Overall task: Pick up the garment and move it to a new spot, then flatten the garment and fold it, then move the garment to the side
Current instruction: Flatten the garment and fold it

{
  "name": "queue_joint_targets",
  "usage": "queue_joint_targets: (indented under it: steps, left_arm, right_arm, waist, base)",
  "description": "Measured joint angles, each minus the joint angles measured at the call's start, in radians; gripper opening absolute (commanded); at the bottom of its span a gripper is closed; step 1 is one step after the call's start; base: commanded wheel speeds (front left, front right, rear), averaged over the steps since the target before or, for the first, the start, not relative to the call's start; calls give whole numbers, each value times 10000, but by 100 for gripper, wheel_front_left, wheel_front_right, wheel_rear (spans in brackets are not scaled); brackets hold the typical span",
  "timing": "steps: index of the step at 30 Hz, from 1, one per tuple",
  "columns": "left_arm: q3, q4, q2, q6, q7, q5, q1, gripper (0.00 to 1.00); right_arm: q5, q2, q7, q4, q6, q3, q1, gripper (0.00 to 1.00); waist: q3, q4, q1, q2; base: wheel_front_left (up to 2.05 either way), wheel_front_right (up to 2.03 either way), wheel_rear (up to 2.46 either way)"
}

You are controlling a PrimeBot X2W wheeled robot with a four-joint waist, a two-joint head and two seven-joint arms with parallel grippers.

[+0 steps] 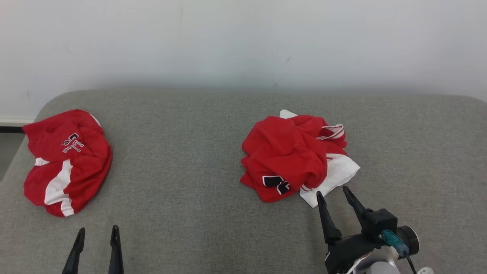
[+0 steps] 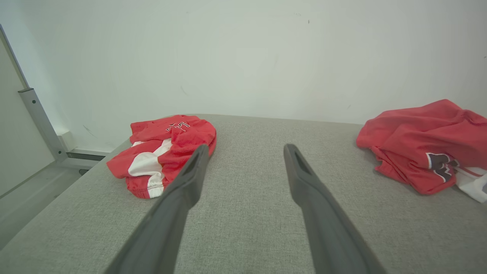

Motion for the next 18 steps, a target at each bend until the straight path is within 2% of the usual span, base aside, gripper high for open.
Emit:
queue_joint_targets:
  steps: [9, 17, 18]
  left_arm:
    - [-376, -21, -17, 0, 0, -61, -470, 100]
    - [-489, 73, 10, 0, 0, -117, -781, 100]
    - [-485, 86, 10, 0, 0, -119, -785, 100]
  right_arm:
    - [-487, -410, 50, 2938, 0, -98, -1685, 100]
    - [-731, -512, 21, 4913, 0, -117, -2690, 100]
    - [-731, -510, -6, 5049, 0, -136, -2776, 60]
  waist:
    - [471, 575, 0, 0]
    - [906, 1033, 1, 0]
    - [931, 1072, 1, 0]
  base:
    - [0, 0, 0]
    - [0, 0, 0]
    - [0, 0, 0]
